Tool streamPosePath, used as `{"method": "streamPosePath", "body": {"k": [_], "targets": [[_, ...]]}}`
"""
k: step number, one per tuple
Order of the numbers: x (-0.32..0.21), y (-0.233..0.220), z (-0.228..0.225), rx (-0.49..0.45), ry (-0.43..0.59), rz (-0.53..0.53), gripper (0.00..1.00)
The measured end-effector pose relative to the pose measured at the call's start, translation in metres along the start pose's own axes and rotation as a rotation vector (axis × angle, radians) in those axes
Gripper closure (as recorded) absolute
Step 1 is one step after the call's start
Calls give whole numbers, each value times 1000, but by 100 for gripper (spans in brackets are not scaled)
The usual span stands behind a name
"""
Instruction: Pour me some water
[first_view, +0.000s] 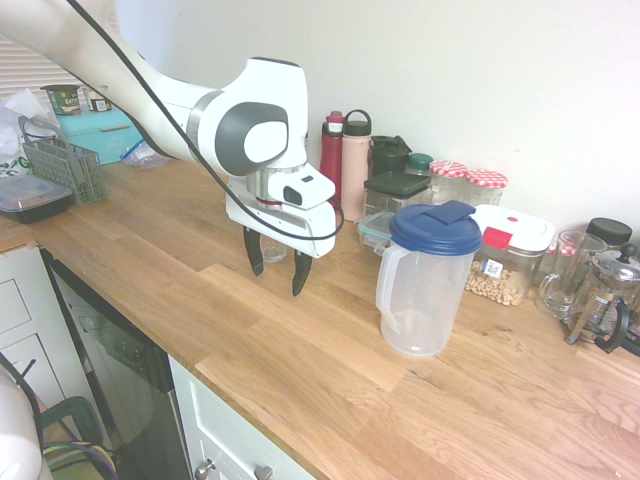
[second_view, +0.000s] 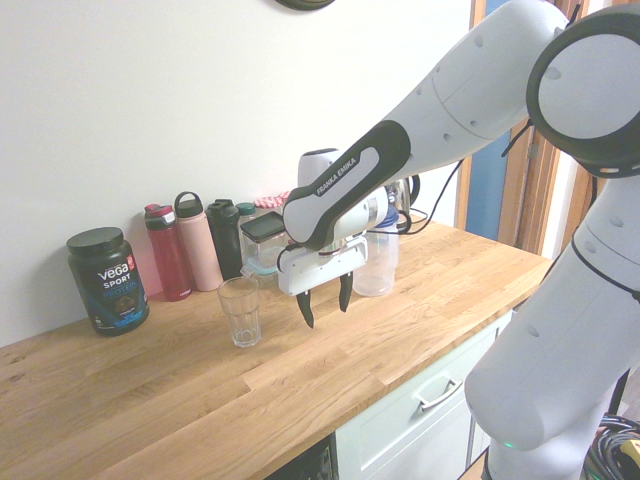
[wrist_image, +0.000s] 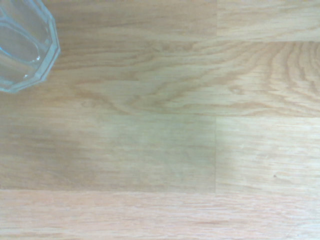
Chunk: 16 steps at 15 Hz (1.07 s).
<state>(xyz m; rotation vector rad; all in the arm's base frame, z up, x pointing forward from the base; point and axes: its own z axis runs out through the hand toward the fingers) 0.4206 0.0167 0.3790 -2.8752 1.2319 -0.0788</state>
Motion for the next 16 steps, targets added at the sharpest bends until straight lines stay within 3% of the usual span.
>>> {"method": "streamPosePath", "body": {"k": [4,7,12,16], "targets": [[3,2,-10,15,13,9,0],[7,20,-57,50,50,28,0],[18,93,-167,108,100,48,0],[64,155,-196,141,202,103,0]]}}
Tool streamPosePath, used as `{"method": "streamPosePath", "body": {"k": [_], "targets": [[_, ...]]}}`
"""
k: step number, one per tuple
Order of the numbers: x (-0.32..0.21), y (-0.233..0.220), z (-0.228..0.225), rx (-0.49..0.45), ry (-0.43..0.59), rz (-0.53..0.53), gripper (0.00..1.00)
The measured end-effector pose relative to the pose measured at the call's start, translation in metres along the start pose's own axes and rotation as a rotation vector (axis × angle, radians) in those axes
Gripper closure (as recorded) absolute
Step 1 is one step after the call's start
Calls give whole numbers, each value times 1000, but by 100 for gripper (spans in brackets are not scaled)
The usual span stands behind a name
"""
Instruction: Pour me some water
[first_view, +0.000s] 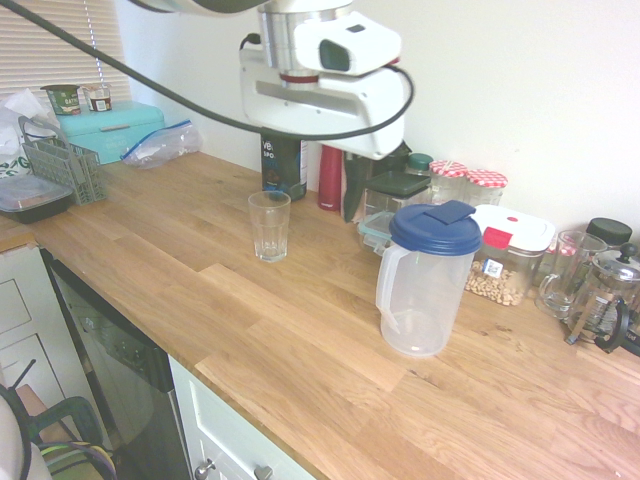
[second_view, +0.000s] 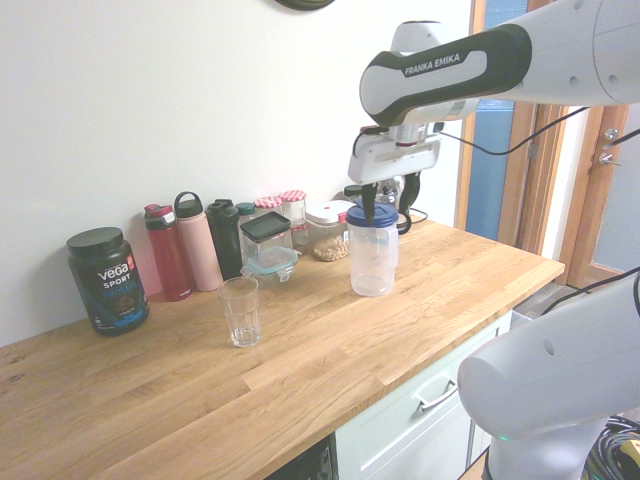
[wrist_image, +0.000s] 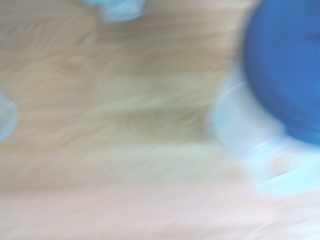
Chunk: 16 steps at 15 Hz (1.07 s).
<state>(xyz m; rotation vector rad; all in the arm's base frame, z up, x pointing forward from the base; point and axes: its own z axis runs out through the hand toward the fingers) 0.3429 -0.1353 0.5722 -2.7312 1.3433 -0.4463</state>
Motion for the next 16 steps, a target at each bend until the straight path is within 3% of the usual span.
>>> {"method": "streamPosePath", "body": {"k": [3,8,9,16], "targets": [[34,19,28,-2,24,11,0],[47,6,84,-47,-25,-11,0],[46,3,89,-50,-29,-15,100],[47,-7,117,-23,3,34,100]]}}
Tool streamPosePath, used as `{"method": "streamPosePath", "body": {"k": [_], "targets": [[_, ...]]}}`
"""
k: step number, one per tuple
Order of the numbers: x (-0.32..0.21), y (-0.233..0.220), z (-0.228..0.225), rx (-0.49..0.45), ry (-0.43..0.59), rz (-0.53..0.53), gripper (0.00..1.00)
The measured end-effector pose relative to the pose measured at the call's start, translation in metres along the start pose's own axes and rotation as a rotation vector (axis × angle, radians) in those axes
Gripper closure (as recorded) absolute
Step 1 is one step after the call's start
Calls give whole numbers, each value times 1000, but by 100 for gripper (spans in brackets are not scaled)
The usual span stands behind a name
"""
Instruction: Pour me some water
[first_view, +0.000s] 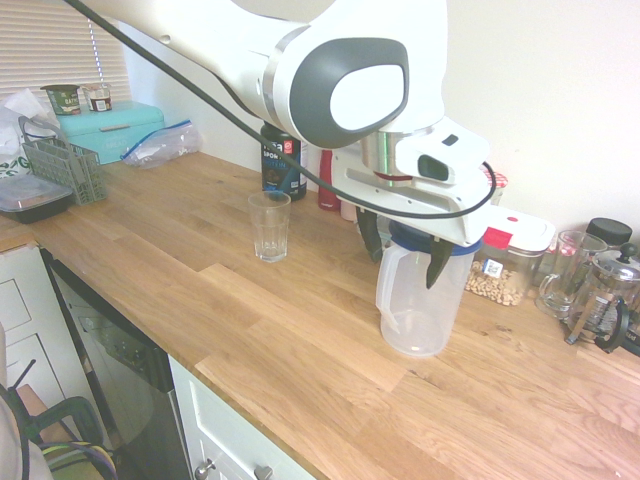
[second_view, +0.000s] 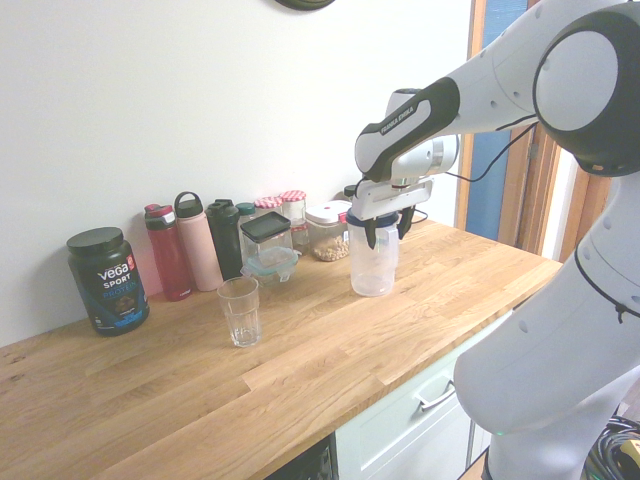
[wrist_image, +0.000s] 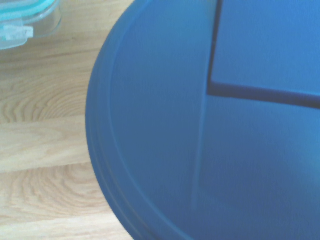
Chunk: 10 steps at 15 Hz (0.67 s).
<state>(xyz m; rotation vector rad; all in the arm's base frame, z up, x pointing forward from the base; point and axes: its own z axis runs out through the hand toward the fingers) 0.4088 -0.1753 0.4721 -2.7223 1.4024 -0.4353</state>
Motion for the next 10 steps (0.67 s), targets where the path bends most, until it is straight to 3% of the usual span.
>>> {"method": "streamPosePath", "body": {"k": [10], "targets": [[-15,-4,16,-2,-6,4,100]]}}
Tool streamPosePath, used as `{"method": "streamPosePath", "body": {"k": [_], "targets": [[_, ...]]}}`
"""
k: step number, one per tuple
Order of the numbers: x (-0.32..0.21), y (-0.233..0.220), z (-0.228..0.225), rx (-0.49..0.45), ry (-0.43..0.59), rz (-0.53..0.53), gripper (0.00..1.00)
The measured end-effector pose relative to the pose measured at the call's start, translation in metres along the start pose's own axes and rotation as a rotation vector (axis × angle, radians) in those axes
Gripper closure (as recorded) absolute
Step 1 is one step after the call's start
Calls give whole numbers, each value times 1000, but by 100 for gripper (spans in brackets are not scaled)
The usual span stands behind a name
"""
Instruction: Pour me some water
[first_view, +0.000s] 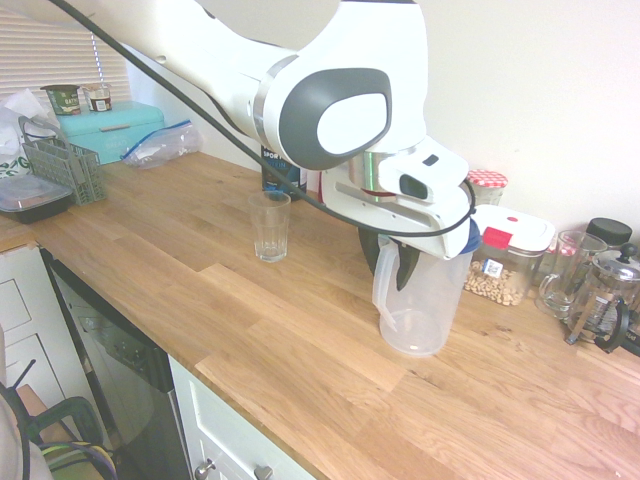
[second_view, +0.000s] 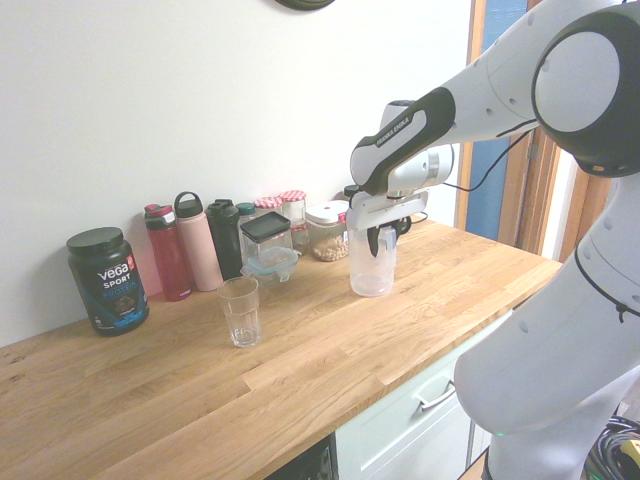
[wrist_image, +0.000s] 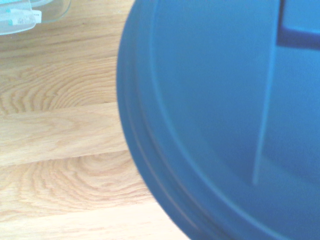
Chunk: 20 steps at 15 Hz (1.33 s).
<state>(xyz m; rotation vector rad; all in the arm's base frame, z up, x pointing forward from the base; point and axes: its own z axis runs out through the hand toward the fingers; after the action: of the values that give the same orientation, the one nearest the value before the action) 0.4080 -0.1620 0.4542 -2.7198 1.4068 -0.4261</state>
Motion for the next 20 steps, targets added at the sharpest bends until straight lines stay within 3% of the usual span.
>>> {"method": "streamPosePath", "body": {"k": [8,12,14,17,20], "targets": [[9,10,-3,1,1,24,100],[24,19,-29,-20,-71,-38,100],[31,16,-69,-2,-59,-95,100],[7,11,-127,-14,-105,-261,100],[-24,-15,-146,-36,-139,-441,100]]}}
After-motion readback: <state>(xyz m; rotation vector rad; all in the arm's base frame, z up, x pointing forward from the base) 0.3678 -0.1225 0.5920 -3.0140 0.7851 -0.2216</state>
